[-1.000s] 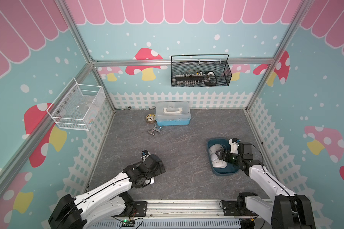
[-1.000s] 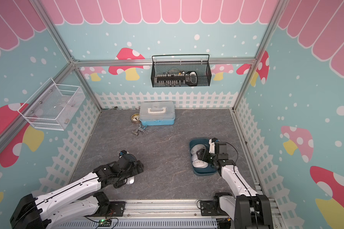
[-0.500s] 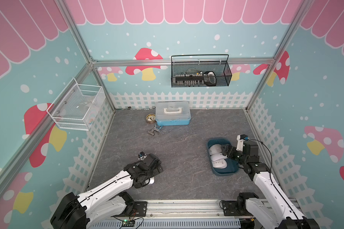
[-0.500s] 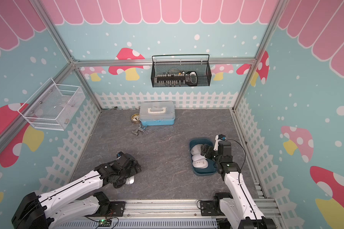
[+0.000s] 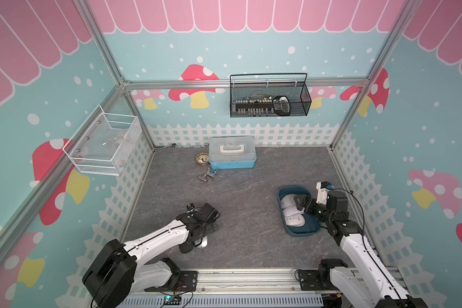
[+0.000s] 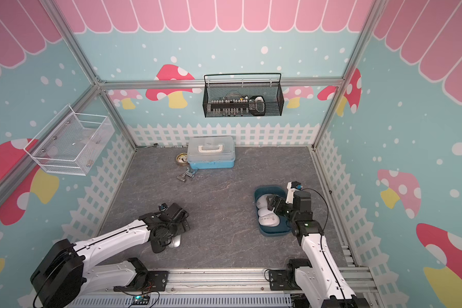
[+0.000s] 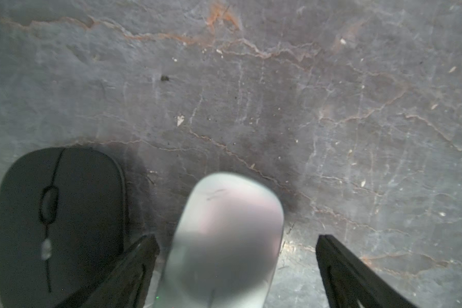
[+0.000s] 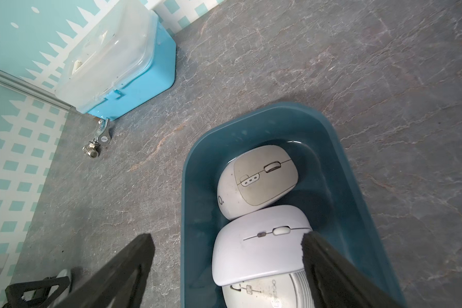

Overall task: Put the mouse in the storage box
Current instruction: Pick up the mouse from the center of the board.

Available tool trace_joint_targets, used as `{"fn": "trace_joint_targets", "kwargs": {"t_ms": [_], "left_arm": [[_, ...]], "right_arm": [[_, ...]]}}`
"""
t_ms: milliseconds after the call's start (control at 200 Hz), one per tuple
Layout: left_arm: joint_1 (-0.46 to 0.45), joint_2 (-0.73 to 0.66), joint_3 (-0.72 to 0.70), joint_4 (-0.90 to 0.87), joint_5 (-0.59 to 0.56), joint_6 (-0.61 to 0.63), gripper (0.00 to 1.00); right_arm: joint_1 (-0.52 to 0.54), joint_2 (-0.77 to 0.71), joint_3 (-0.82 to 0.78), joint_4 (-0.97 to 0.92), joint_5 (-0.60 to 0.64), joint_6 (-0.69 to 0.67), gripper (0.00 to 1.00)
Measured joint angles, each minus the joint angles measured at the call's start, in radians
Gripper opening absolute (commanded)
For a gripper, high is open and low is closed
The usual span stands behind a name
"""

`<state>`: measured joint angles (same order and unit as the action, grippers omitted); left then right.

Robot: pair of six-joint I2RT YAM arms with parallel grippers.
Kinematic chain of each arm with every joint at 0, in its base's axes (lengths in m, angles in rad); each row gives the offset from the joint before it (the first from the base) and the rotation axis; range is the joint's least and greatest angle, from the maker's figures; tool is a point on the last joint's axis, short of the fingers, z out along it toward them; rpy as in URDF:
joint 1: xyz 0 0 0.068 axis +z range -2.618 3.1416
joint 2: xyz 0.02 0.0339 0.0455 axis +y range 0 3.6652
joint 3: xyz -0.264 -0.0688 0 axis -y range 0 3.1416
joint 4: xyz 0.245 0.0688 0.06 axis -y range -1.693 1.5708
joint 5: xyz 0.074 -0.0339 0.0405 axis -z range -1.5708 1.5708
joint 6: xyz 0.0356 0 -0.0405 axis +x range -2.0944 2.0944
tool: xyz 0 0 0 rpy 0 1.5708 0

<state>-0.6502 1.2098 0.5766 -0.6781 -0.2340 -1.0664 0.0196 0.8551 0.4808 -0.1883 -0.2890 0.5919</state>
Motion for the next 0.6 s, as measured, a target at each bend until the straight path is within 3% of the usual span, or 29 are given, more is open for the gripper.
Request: {"fn": "trace_joint_targets", "kwargs": {"t_ms": [380, 600], "left_arm": [[-0.016, 0.061, -0.001, 0.002, 0.013, 0.0, 0.9], [-0.079, 0.134, 0.029, 0.006, -0.026, -0.001, 0.71]], "right_arm": [[0.0, 0.016, -0.017, 0.016, -0.027, 0.003, 0.92], [0.0, 0.016, -0.027, 0.023, -0.042, 0.004, 0.92]]}}
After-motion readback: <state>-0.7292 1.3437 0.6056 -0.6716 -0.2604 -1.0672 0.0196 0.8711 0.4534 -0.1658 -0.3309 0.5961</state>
